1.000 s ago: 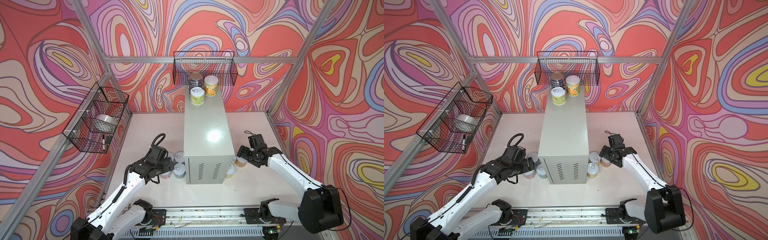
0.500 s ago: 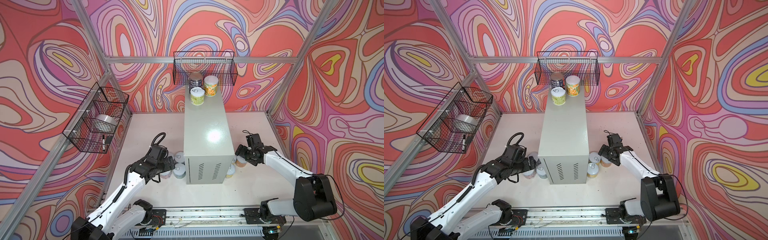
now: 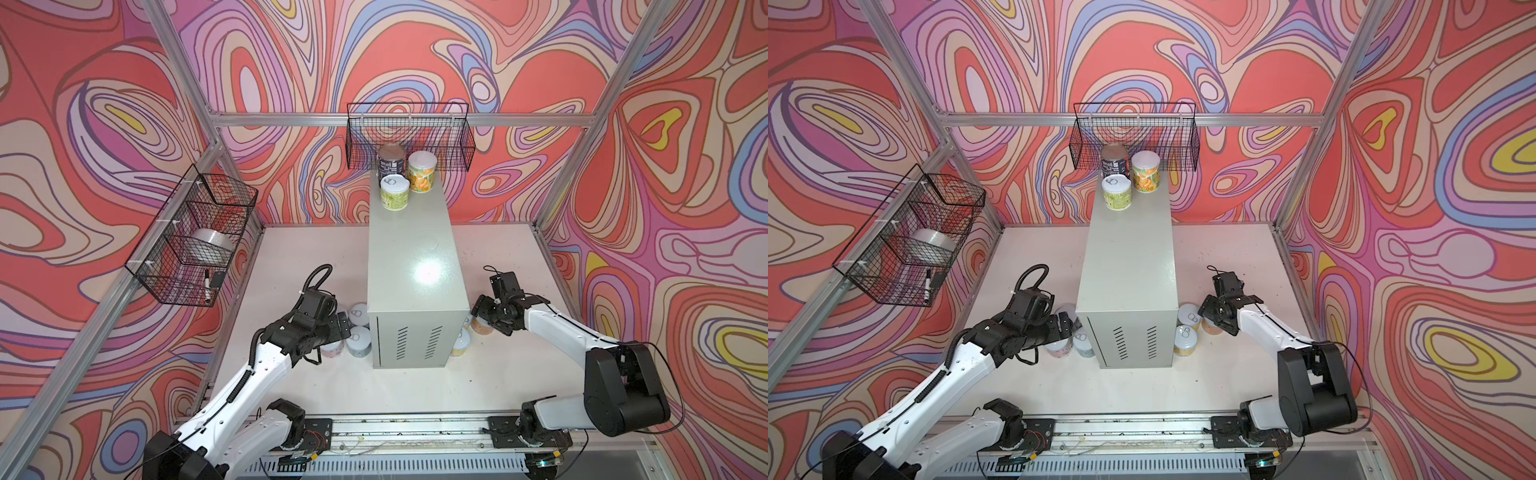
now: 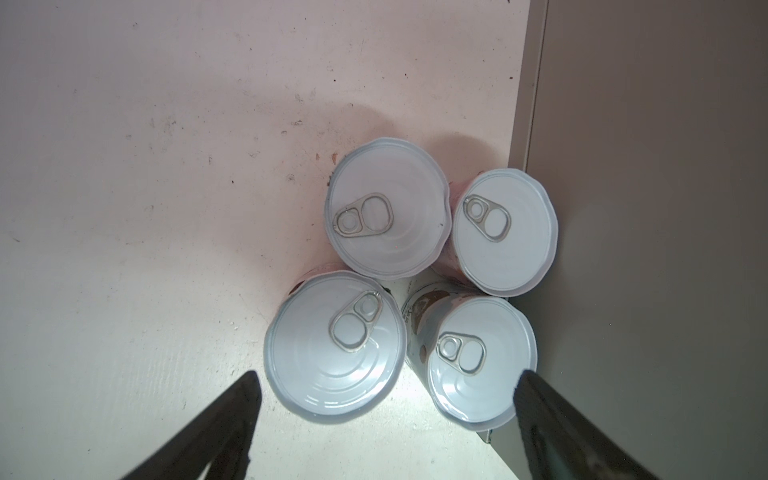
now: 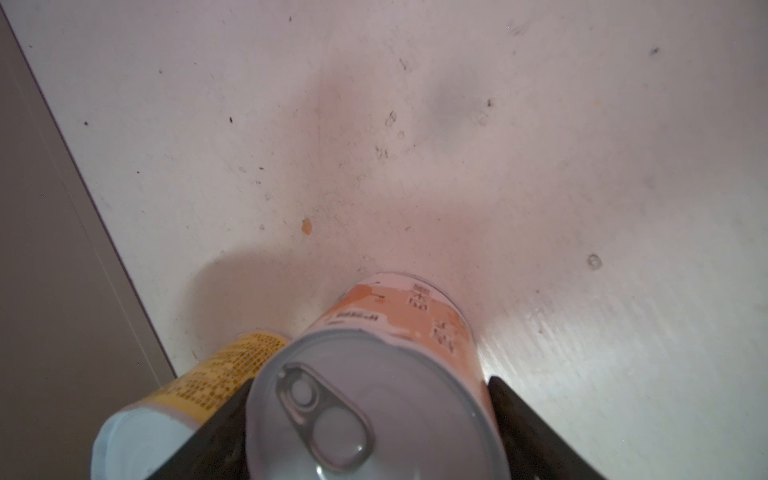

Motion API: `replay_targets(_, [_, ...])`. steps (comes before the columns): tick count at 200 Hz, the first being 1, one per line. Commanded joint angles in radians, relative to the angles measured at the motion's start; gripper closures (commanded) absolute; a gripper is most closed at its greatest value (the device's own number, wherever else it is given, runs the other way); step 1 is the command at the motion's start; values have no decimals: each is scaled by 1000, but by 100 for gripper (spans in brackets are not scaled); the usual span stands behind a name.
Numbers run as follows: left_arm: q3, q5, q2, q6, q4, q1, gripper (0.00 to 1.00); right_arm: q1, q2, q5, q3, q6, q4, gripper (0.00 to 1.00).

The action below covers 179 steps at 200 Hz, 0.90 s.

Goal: Place and organize the canned foods onto the counter
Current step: 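Lower the right gripper onto an orange-labelled can and close on it, then lift the orange-labelled can with the right gripper up onto the cabinet top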

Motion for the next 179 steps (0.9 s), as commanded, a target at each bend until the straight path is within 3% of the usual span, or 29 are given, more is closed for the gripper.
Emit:
replay_targets(1, [14, 2, 1, 5, 13, 3, 4, -5, 72, 40, -16, -6, -15, 16])
replay_targets(119, [3, 8, 16, 8, 41, 4, 4, -5, 201, 96, 114, -91, -56, 16])
replay_targets(131, [3, 8, 14, 10, 43, 4, 4, -5, 202, 88, 119, -99, -51, 24])
replay_targets(142, [7, 4, 13, 12, 43, 3, 4, -5, 205, 85, 126, -105, -55, 43])
replay_targets(149, [15, 3, 13, 17, 39, 4, 4, -5, 206, 87, 134, -110, -62, 65])
replay_targets(153, [24, 2, 13, 20, 34, 4, 5, -4, 204, 89, 138, -113, -68, 83])
replay_targets(155, [29, 3, 13, 23, 32, 4, 4, -4, 204, 90, 139, -113, -69, 85])
replay_targets(158, [36, 2, 13, 25, 28, 5, 5, -5, 201, 94, 142, -115, -73, 100])
replay_targets(179, [101, -13, 15, 52, -10, 3, 5, -5, 172, 100, 157, -133, -95, 100])
